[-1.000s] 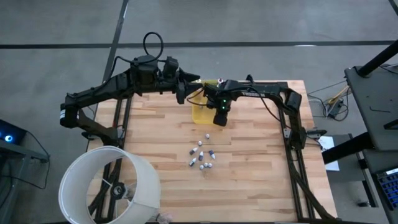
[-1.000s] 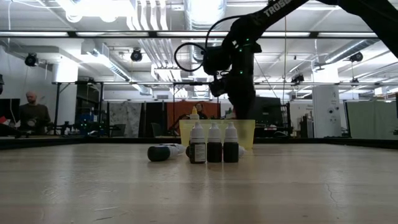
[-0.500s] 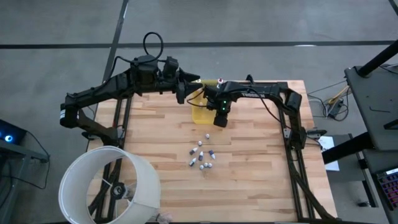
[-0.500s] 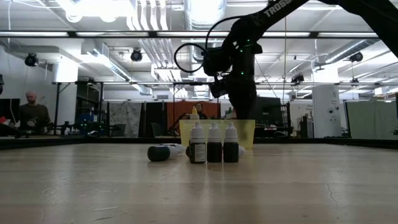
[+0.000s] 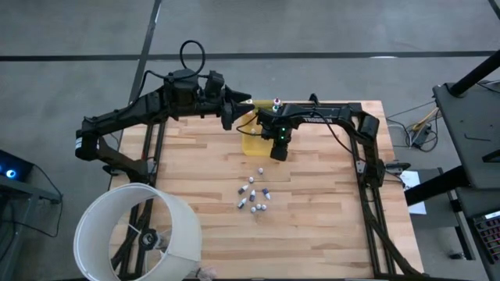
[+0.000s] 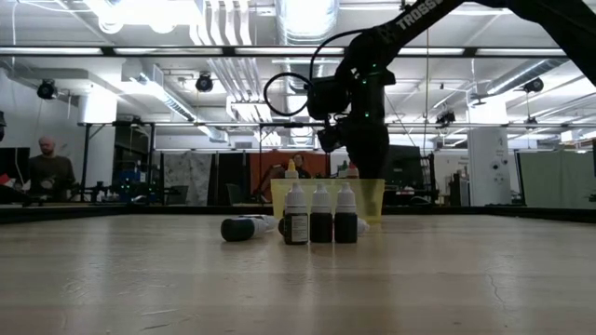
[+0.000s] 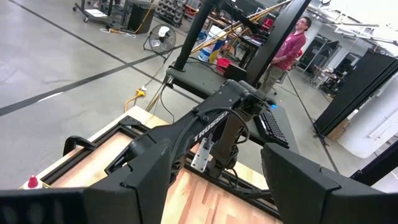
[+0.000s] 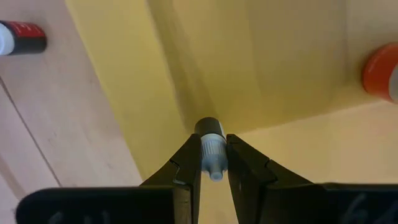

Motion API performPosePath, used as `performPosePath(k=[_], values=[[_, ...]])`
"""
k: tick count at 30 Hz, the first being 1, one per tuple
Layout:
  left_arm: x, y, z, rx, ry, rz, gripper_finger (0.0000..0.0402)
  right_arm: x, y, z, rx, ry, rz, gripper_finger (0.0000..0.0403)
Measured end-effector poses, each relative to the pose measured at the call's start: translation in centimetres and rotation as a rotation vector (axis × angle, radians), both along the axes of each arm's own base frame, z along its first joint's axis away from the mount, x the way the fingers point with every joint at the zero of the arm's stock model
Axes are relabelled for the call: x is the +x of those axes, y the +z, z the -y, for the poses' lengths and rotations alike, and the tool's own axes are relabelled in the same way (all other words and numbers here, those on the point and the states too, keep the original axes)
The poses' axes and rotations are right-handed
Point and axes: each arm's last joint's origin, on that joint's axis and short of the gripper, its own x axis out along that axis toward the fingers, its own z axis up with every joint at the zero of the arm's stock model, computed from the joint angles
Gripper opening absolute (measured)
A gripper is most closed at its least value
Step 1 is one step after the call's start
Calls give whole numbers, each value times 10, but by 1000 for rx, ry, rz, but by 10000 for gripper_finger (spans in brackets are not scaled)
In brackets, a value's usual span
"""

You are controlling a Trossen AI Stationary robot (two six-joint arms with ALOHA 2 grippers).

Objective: Pick & Place food coloring
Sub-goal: Put the top small black food coloring bottle into the yellow bin, then put the small orange food coloring bottle into the yellow bin

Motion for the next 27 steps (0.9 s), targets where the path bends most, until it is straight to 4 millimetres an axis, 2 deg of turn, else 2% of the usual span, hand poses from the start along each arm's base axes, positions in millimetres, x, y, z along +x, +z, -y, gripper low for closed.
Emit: performPosePath(k=[14,27], values=[[0,0,0,-3,0,0,220,1,0,0,-1,-7,10,106],[0,0,0,-3,0,0,220,-1,3,-1,36,-29,-2,110]])
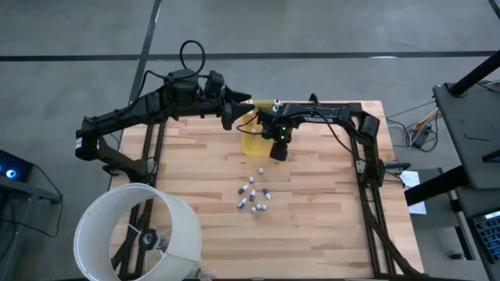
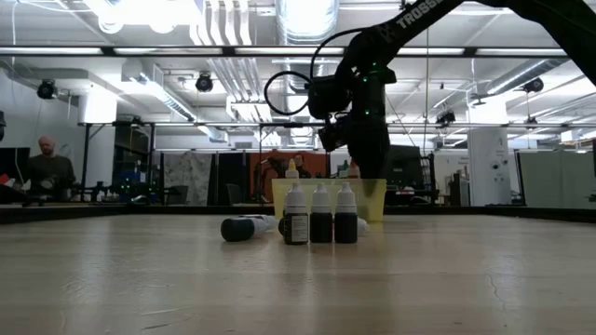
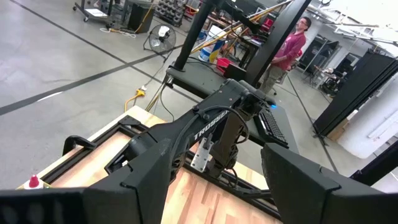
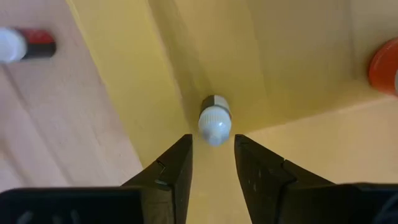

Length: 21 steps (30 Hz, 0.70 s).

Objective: Pick & Place food coloring
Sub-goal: Put the small orange food coloring bottle into the yellow bin

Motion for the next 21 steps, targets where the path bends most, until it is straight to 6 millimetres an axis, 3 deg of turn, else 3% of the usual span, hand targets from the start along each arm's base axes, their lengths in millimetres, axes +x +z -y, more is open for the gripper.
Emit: performPosePath(k=[6,13,21], values=[[0,-1,0,-1,2,-5,220,0,21,-1,-10,2,40,102],[0,-2,0,3,8,-16,220,-4,68,-5,-49,4,181,95],[0,-4,0,33,0,-47,220,-24,121,-42,39,42,357,95]])
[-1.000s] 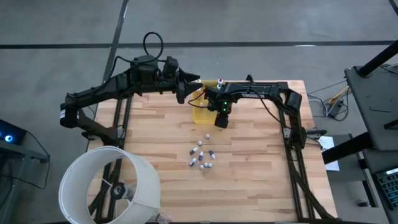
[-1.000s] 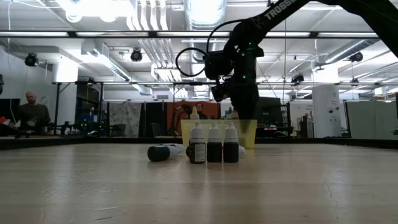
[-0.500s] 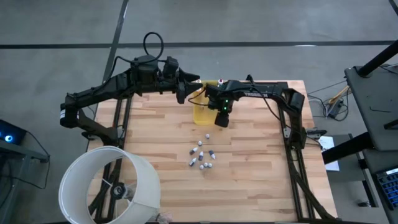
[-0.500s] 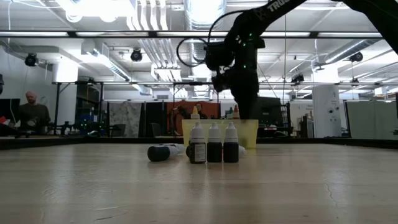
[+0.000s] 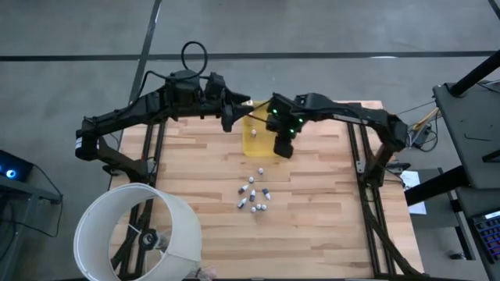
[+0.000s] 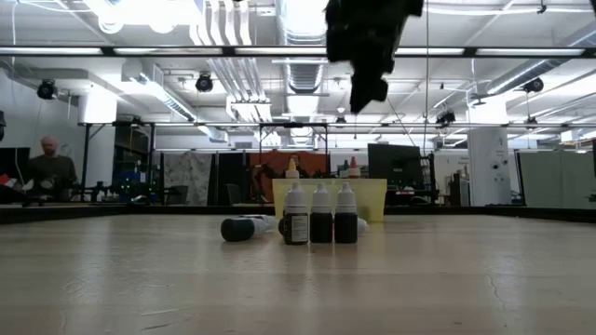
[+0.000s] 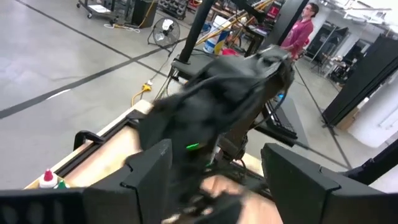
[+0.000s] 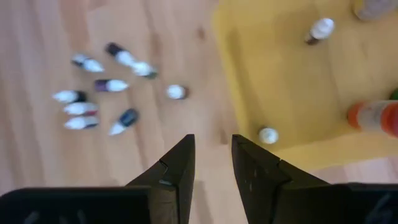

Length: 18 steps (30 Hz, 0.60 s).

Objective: Pick & Place food coloring
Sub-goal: Put the small orange food coloring bottle into the yellow bin

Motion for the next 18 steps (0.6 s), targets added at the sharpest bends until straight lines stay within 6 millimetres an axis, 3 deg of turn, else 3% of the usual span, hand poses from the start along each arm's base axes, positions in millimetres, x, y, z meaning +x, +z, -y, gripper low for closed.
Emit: performPosePath(k=[5,10,18], values=[[-1,-5,1,12,-18,-55,220,-18,25,-40,-29,90,124,84],[-1,-10,1,9,-22,-104,220,-34,32,-73,-34,149,270,72],[3,-19,3,-4,-123,-167,220,-47,-13,-89,51,60,289,64]])
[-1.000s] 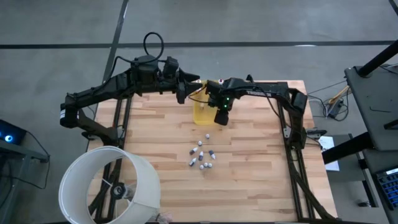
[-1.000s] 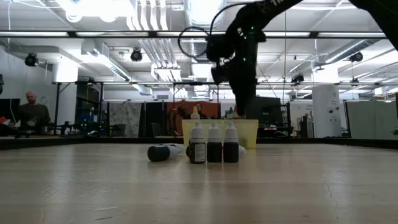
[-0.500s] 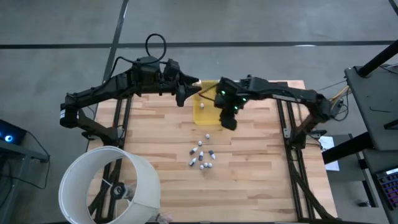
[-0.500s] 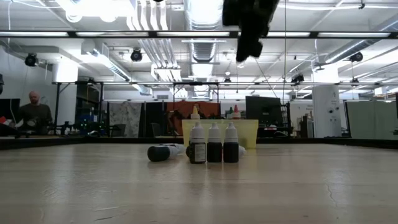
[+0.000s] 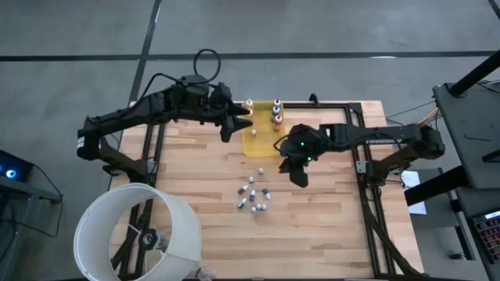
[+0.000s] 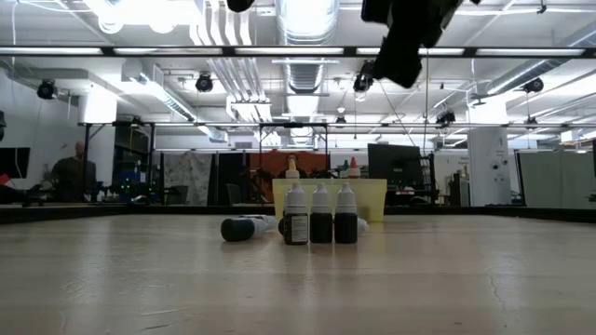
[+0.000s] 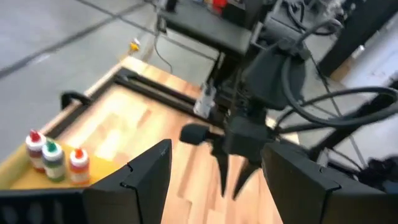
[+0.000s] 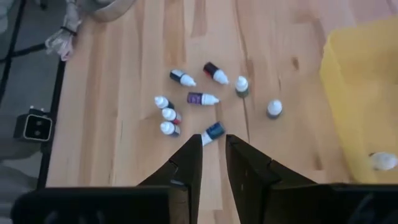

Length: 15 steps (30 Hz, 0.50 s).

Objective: Pick & Place food coloring
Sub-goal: Put the small orange food coloring bottle into the yellow bin

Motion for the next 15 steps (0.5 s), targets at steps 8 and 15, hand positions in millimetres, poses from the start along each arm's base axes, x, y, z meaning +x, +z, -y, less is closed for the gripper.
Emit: performPosePath(k=[8,15], values=[[18,-21,-3,6,-21,-104,220,6,-31,0,9,-1,-73,92],[26,-27,-5,18,-28,-121,220,30,-25,3,-56,80,-87,133]])
